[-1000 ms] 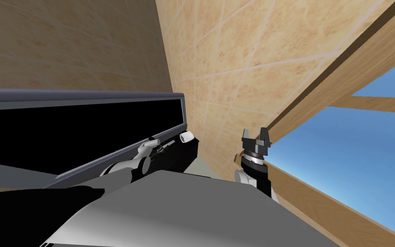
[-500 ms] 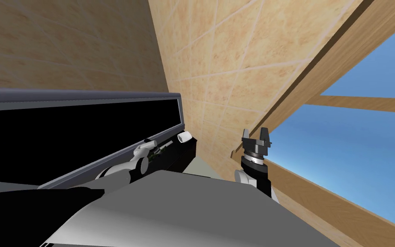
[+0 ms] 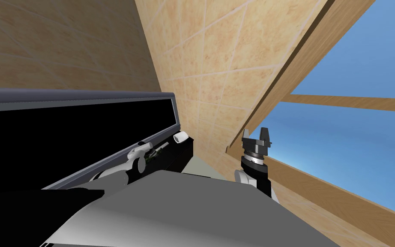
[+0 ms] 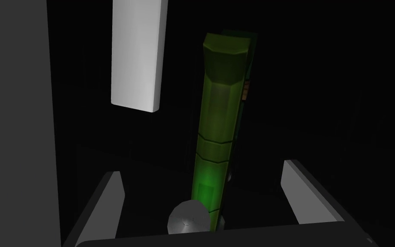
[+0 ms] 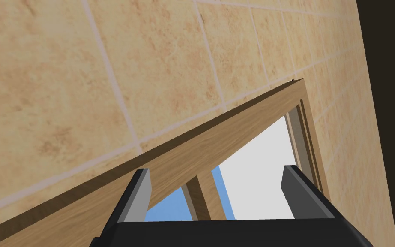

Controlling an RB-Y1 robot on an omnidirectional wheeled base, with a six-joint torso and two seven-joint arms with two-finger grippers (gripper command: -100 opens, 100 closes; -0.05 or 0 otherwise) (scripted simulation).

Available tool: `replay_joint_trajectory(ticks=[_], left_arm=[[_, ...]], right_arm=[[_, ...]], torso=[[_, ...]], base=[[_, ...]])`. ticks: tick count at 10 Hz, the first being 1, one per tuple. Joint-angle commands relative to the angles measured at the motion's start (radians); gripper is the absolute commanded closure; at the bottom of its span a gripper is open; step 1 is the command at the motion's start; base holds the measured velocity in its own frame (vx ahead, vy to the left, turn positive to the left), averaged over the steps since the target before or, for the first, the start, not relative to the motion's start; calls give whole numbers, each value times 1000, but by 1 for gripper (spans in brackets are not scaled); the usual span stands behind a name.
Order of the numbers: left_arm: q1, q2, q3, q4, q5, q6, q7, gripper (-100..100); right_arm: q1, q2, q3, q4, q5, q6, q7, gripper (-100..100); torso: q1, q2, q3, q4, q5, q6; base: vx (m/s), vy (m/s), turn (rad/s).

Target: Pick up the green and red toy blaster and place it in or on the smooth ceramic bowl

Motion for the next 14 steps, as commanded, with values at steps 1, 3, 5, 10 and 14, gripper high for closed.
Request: replay_joint_trajectory(ticks=[1, 3, 5, 10, 14], left_arm=[[0, 0, 0, 0, 0, 0, 0, -100], [-1, 0, 2, 2, -1, -2, 0, 100], [-1, 2, 2, 1, -1, -3, 0, 100], [-13, -13, -83, -28, 24, 17, 22, 100], [-31, -24, -176, -51, 51, 35, 44, 100]], right_arm=[[0, 0, 0, 0, 0, 0, 0, 0], [0, 0, 0, 0, 0, 0, 0, 0], [0, 0, 0, 0, 0, 0, 0, 0], [0, 0, 0, 0, 0, 0, 0, 0], [0, 0, 0, 0, 0, 0, 0, 0]], torso=[[0, 0, 0, 0, 0, 0], [0, -2, -1, 0, 0, 0], [0, -2, -2, -1, 1, 0], [0, -5, -3, -2, 0, -2], [-1, -3, -2, -1, 0, -1]], base=[[-9, 0, -4], [1, 3, 2], [0, 0, 0], [24, -4, 148], [24, -1, 146]])
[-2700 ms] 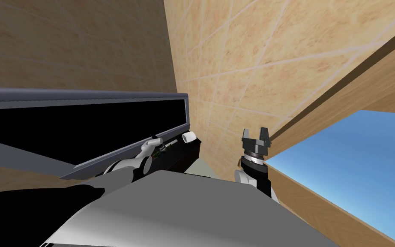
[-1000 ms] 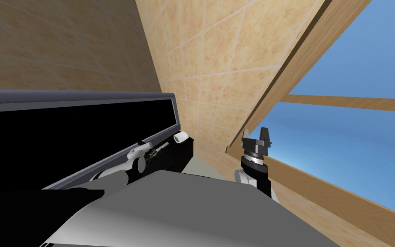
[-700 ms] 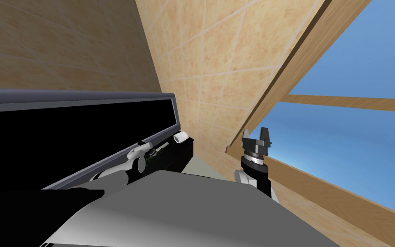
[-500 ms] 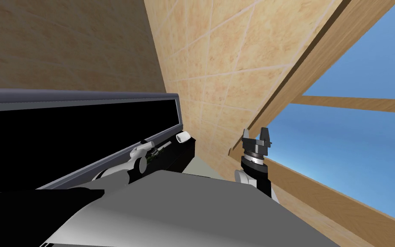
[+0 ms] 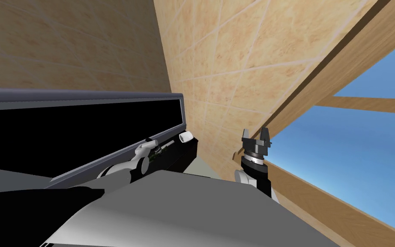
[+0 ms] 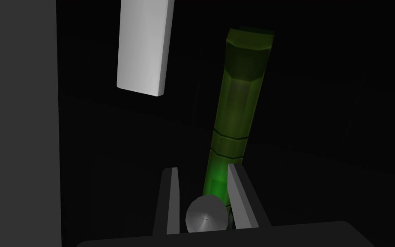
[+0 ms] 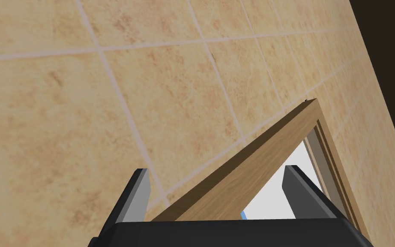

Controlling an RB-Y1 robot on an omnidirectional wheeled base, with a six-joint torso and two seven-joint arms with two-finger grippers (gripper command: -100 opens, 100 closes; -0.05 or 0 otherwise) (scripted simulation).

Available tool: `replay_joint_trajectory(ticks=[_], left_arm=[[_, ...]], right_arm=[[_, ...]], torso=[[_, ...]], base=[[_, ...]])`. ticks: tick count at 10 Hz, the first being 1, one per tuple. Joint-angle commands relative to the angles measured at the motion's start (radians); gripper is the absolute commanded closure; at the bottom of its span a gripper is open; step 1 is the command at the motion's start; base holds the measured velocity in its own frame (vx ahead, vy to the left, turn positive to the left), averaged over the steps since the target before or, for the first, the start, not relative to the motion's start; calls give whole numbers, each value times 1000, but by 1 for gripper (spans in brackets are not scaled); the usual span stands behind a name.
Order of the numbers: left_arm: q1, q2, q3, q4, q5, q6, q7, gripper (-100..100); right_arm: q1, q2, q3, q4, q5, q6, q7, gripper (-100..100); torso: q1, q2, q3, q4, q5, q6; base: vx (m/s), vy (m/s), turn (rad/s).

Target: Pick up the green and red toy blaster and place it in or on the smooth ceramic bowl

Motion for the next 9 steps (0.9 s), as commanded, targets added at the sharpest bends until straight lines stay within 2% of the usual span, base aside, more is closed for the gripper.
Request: replay_joint_trajectory(ticks=[1, 2, 3, 4, 5, 6, 7, 8, 9], left_arm=[[-12, -5, -50, -11, 15, 8, 12, 100], [-12, -5, -56, -11, 15, 8, 12, 100], [-21, -10, -96, -22, 29, 16, 23, 100], [-21, -10, -103, -22, 29, 16, 23, 100], [-29, -16, -143, -34, 42, 25, 34, 100], [-29, -16, -150, -34, 42, 25, 34, 100], [-38, -21, -190, -46, 55, 34, 45, 100], [-38, -21, -197, -46, 55, 34, 45, 100], [-47, -27, -238, -58, 68, 42, 57, 100]], right_arm=[[0, 0, 0, 0, 0, 0, 0, 0], [0, 0, 0, 0, 0, 0, 0, 0], [0, 0, 0, 0, 0, 0, 0, 0], [0, 0, 0, 0, 0, 0, 0, 0], [0, 0, 0, 0, 0, 0, 0, 0], [0, 0, 0, 0, 0, 0, 0, 0], [0, 0, 0, 0, 0, 0, 0, 0], [0, 0, 0, 0, 0, 0, 0, 0], [0, 0, 0, 0, 0, 0, 0, 0]], torso=[[0, 0, 0, 0, 0, 0], [-1, 0, 0, 0, -1, -1], [-1, 0, 0, 0, 0, 1], [-1, 0, 0, 0, -1, -1], [-2, 0, 1, 1, -1, 1], [-2, 0, 1, 1, -1, 0], [-2, 1, 1, 1, -2, 0], [-2, 1, 1, 1, -2, 0], [-2, 1, 1, 1, -2, 0]], base=[[30, -6, 238], [26, -6, 109], [28, -3, 208], [28, -10, 98], [32, -7, 180], [25, -8, 107], [27, -5, 208], [21, -9, 117], [24, -8, 202]])
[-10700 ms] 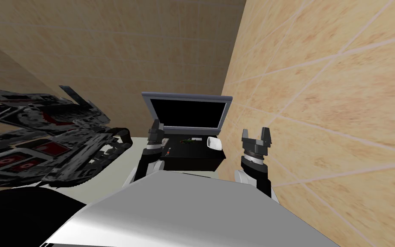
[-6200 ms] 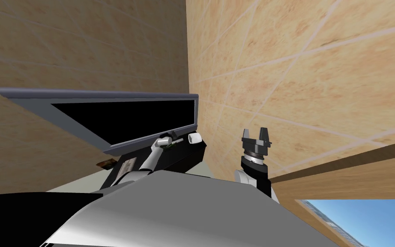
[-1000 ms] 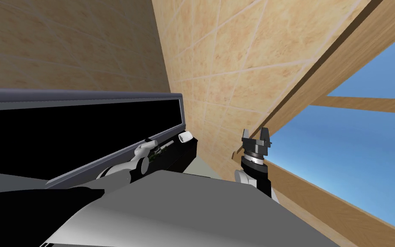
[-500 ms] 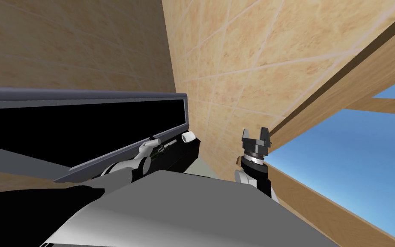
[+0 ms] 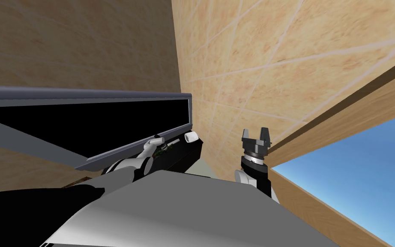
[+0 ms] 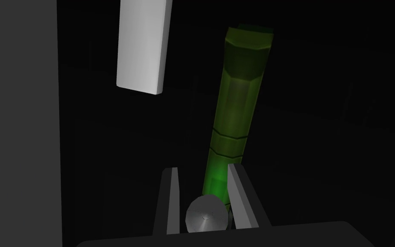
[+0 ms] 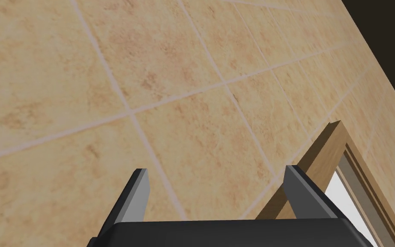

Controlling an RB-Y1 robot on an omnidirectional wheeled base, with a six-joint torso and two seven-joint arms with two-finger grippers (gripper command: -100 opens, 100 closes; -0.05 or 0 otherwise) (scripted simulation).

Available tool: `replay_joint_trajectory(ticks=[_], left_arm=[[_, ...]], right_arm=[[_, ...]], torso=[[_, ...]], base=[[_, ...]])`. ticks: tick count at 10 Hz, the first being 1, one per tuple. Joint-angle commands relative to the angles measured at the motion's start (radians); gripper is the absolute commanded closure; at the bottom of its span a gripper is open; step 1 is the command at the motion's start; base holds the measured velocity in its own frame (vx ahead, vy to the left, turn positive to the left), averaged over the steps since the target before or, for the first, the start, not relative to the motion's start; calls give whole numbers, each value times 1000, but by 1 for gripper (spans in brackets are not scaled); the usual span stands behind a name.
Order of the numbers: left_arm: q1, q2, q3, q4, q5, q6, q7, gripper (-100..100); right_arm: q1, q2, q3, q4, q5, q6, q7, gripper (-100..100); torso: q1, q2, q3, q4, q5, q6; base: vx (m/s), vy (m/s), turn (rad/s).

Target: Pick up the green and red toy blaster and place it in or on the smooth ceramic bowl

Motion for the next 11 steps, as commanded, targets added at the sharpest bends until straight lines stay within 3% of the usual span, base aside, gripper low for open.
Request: replay_joint_trajectory(ticks=[1, 2, 4, 5, 6, 11], left_arm=[[-7, -3, -28, 2, 6, -2, 6, 100], [-15, -9, -68, -9, 19, 7, 18, 100], [-18, -7, -66, 2, 17, 0, 14, 100], [-18, -7, -68, 1, 18, 2, 15, 0], [-52, 15, -98, 35, 33, 31, 31, 100], [-155, 69, -149, 120, 62, 106, 86, 100]], right_arm=[[0, 0, 0, 0, 0, 0, 0, 0], [0, 0, 0, 0, 0, 0, 0, 0], [0, 0, 0, 0, 0, 0, 0, 0], [0, 0, 0, 0, 0, 0, 0, 0], [0, 0, 0, 0, 0, 0, 0, 0], [0, 0, 0, 0, 0, 0, 0, 0]], torso=[[0, 0, 0, 0, 0, 0], [0, 0, 0, 0, 0, 1], [-1, 1, 0, 0, 0, 1], [-1, 1, 1, 1, -1, 1], [0, 2, 1, 1, -1, 1], [-6, 1, 2, 2, -3, 5]], base=[[26, -9, 117], [28, -9, 212], [15, -9, 63], [0, 0, 0], [-9, -16, -231], [8, -28, -213]])
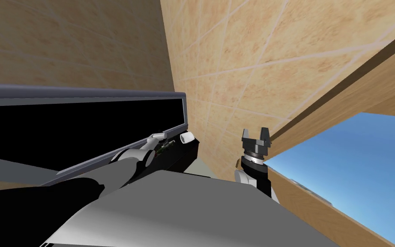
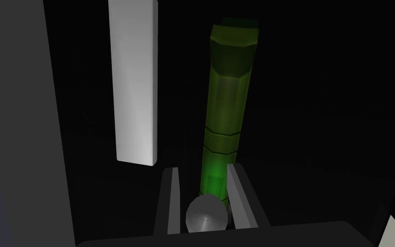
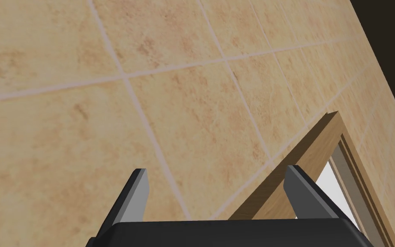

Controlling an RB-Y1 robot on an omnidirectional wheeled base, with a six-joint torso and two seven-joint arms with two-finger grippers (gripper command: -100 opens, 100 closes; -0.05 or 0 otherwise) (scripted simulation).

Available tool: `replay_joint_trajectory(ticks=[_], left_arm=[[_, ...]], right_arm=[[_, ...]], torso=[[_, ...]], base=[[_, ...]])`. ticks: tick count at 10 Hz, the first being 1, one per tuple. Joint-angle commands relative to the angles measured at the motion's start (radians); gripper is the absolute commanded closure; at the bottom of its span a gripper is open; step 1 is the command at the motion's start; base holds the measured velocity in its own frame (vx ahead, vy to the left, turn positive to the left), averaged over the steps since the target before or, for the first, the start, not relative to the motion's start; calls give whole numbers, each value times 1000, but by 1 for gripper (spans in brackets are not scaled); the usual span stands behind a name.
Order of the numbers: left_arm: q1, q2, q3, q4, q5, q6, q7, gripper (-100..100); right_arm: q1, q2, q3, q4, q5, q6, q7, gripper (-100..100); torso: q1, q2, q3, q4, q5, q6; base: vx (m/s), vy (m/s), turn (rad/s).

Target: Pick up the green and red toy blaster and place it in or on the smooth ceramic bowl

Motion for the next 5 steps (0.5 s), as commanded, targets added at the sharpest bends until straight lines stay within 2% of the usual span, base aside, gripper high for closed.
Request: replay_joint_trajectory(ticks=[1, 5], left_arm=[[-31, 14, -12, 26, 6, 20, 18, 100], [-108, 49, -34, 83, 19, 71, 61, 100]], right_arm=[[0, 0, 0, 0, 0, 0, 0, 0], [0, 0, 0, 0, 0, 0, 0, 0]], torso=[[0, 0, 0, 0, 0, 0], [0, 1, 1, 0, -1, -1]], base=[[26, -29, -139], [26, -26, -143]])
